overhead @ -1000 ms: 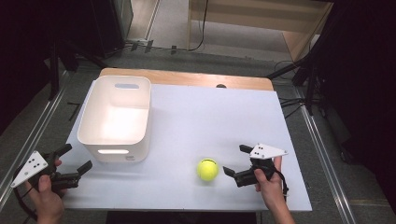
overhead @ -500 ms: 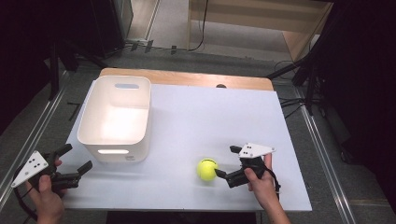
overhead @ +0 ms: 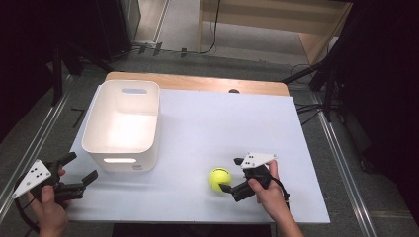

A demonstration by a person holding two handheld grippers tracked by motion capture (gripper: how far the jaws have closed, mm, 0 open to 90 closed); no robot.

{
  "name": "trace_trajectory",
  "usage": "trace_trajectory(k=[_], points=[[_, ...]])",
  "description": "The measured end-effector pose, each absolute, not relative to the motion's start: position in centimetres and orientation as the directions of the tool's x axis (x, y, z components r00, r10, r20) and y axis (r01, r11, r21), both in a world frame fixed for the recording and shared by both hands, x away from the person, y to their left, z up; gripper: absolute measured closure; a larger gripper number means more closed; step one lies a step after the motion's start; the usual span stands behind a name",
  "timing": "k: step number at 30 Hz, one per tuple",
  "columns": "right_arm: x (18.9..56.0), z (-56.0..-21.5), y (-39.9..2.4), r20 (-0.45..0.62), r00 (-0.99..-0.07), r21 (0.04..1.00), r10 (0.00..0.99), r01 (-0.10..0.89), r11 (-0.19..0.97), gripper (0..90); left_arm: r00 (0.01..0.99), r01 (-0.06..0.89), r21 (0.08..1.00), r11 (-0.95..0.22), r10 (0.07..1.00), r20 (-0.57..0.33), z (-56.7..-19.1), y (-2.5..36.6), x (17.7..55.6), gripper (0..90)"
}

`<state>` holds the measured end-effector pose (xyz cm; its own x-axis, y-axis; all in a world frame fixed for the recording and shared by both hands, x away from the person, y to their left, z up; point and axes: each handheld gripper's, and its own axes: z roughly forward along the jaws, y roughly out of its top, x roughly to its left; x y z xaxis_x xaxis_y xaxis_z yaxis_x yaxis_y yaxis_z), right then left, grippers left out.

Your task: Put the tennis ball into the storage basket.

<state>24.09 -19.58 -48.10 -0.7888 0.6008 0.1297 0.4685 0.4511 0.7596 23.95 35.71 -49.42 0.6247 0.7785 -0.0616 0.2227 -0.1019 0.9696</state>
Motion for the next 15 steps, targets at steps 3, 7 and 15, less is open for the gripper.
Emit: trace_trajectory(k=[3,7,15], points=[[24.1,-48.2,-19.3,0.129,-0.789,0.751,0.601,0.473,0.461,0.0,0.624,0.223,0.970,-0.102,0.779,-0.062,-49.4,35.7,23.9,0.0],[24.2,-48.4,-18.9,0.132,-0.795,0.734,0.592,0.480,0.480,0.0,0.625,0.222,0.970,-0.103,0.778,-0.061,-49.4,35.7,23.9,0.0],[24.4,-48.7,-18.3,0.118,-0.787,0.721,0.606,0.488,0.493,12.6,0.626,0.222,0.969,-0.105,0.777,-0.060,-49.4,35.7,23.9,0.0]])
